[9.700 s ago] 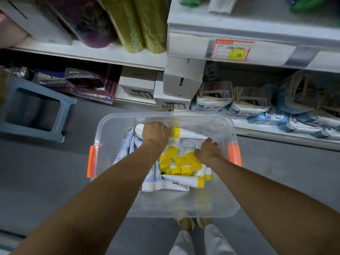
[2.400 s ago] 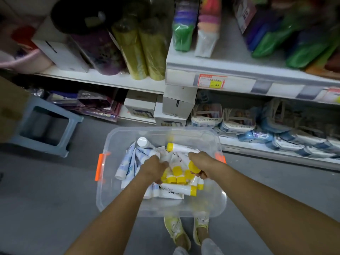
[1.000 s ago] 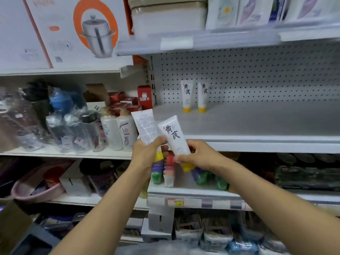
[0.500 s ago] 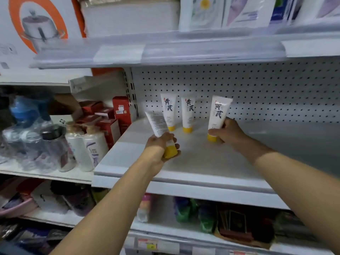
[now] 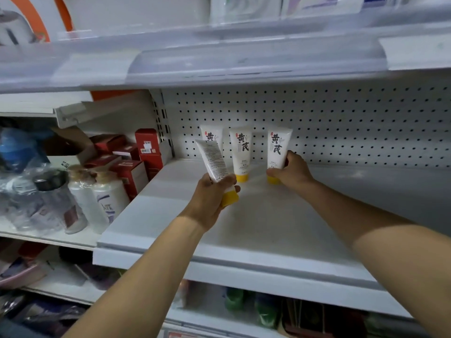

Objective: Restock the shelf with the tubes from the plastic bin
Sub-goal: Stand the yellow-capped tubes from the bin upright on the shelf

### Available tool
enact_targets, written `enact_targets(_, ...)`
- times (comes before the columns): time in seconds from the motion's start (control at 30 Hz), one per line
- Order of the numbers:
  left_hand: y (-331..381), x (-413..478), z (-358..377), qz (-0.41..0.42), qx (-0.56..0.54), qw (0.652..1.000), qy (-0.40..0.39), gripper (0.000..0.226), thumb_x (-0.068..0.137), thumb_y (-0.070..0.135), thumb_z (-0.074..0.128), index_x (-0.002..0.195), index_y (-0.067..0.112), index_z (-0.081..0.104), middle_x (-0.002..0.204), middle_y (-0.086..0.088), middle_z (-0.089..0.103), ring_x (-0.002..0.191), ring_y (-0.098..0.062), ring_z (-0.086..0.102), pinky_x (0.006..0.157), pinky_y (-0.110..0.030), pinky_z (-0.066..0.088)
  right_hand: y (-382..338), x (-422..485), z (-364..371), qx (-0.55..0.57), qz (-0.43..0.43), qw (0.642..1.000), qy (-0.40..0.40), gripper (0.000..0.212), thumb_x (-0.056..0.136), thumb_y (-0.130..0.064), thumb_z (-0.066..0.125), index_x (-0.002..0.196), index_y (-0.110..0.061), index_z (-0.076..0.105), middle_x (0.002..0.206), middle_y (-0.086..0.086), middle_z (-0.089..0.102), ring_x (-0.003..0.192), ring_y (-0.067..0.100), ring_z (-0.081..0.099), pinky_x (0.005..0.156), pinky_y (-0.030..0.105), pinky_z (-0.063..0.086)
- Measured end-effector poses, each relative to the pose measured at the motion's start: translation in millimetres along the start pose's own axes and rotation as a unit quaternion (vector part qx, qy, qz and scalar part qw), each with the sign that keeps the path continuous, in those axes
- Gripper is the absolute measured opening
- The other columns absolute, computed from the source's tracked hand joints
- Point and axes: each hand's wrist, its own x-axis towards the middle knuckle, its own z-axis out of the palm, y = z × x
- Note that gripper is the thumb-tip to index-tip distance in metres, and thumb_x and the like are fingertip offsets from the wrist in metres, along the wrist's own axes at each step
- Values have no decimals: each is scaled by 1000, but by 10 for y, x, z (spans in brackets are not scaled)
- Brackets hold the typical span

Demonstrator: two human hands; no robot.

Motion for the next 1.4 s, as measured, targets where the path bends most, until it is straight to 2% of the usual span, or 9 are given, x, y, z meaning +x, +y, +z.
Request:
enact_targets(0.3,-17,-13,78,-9,-30,999,-10,10,97,9,51,104,16,54,98,-12,60,88,-24,61,94,-48,50,-18,-101,-16,-30,45,999,5,67,76,-24,79,129,-7,41,132,11,46,114,28,54,85,33,48)
enact_targets(0.43,-1,-57,112,-13,-46,999,15,12,100,19,46,109,14,52,88,-10,56,74,-21,58,72,-38,53,-114,-409,-54,49,4,997,62,46,82,-22,72,116,-8,45,115,11,51,95,23,55,71,29,43)
enact_targets(0.6,29,-97,263,-30,-99,994,18,35,100,25,31,119,10,57,103,-14,69,84,-21,66,71,-32,54,-423,-895,-67,133,-87,969,-191,45,75,-35,80,109,-14,59,91,-1,61,74,7,56,61,16,44)
enact_targets(0.67,57,-141,333,-42,-128,991,15,36,98,18,35,121,0,56,111,-20,68,92,-24,70,67,-34,57,-468,-969,-46,107,-113,966,-206,55,70,-33,84,112,-16,54,98,1,62,78,8,57,62,20,46)
enact_targets(0.8,95,-222,430,-11,-63,998,-23,22,99,12,44,111,2,59,91,-9,68,69,-11,71,52,-28,54,-427,-1006,-173,103,-98,969,-201,53,72,-21,82,115,-17,51,104,2,63,84,15,62,58,25,51)
enact_targets(0.93,31,-242,536,10,-10,1000,-4,28,94,10,54,121,2,56,110,-15,67,85,-17,67,57,-29,55,-338,-1000,-213,40,-109,981,-158,47,69,-29,79,107,-19,54,101,-2,65,92,18,65,77,43,56)
enact_targets(1.07,-44,-210,733,23,-5,999,31,39,87,4,65,122,0,49,110,-18,66,90,-26,67,70,-35,58,-268,-946,-236,-177,-112,977,-37,55,63,-56,75,97,-22,49,95,-1,59,90,20,59,64,31,46)
enact_targets(1.27,-36,-137,796,34,105,994,-11,36,87,17,68,119,12,51,106,-5,59,96,-20,59,95,-41,51,-64,-775,-481,-114,-33,993,-9,55,73,-33,79,113,-11,48,110,2,60,97,21,60,75,32,49)
enact_targets(1.4,-75,-12,687,28,107,994,16,32,91,16,62,121,14,50,98,2,57,93,-14,56,95,-40,49,86,-550,-608,-55,28,998,17,59,72,-26,80,118,-9,48,121,7,58,106,24,59,86,39,52)
